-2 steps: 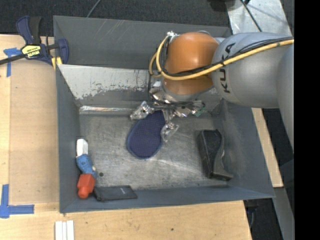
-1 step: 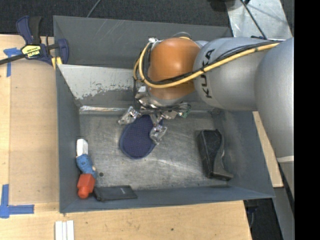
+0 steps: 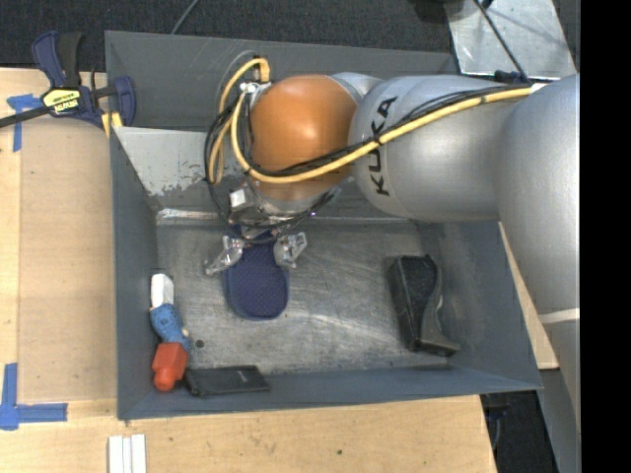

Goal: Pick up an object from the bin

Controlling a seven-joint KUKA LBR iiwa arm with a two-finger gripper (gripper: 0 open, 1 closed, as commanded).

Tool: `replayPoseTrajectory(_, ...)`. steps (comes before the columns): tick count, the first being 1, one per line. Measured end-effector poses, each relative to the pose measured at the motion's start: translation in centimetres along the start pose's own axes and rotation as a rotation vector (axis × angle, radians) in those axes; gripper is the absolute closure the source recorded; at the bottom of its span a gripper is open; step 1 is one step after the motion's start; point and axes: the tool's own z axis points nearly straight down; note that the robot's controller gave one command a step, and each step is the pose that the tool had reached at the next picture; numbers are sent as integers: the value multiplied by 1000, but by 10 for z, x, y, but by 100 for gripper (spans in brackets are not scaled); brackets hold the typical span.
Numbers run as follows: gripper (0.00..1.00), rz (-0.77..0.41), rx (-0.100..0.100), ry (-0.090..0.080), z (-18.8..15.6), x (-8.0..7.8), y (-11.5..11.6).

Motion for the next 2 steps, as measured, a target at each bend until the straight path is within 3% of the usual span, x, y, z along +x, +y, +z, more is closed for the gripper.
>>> replayPoseTrajectory(1, 100, 4, 2, 1, -2, 2, -1)
replayPoseTrajectory(2, 100, 7, -1, -5, -16, 2, -4)
